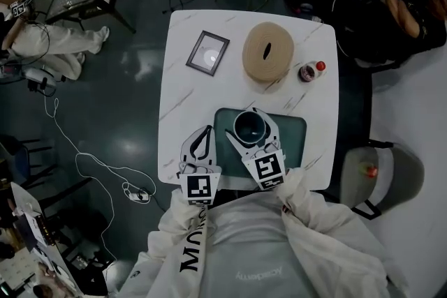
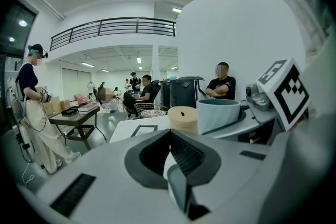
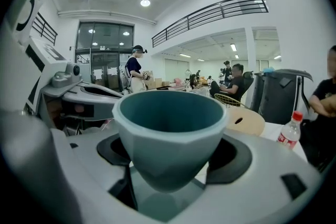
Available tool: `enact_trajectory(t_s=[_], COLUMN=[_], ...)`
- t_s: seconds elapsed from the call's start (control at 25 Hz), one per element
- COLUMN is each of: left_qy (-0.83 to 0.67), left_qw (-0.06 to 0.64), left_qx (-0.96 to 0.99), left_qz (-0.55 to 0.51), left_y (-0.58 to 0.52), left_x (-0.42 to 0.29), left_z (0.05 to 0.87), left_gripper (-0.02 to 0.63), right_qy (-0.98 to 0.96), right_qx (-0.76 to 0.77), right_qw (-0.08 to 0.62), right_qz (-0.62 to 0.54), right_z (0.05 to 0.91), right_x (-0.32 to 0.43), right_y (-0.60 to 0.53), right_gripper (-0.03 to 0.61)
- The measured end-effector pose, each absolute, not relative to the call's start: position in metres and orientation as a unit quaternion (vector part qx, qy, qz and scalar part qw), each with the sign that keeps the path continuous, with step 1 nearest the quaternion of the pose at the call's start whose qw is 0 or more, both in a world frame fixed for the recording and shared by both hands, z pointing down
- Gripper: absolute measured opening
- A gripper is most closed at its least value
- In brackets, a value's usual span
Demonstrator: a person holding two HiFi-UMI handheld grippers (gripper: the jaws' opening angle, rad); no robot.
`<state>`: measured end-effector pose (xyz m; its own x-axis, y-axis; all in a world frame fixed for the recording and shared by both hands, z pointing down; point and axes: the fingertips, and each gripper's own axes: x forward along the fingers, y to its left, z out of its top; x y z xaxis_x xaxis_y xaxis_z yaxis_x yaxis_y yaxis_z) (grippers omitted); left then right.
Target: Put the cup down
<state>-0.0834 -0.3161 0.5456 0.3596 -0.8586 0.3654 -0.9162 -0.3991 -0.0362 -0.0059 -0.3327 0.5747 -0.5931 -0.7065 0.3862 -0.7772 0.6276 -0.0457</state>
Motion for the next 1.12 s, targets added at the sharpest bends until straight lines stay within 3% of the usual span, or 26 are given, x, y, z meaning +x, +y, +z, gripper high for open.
enact_trajectory(t_s=[1.12], left_qy=[-0.561], left_qw=[0.115], left_qx=[0.800], left_qz=[0.181], left_y=[-0.326], left_x=[-0.101], left_z=[0.581], left_gripper=[0.011], right_qy=[-0.899], right_qx=[0.372], right_qw=[0.208], right_qz=[0.104], right_z=[0.654], right_x=[-0.038], right_y=[-0.341], right_gripper=[0.390])
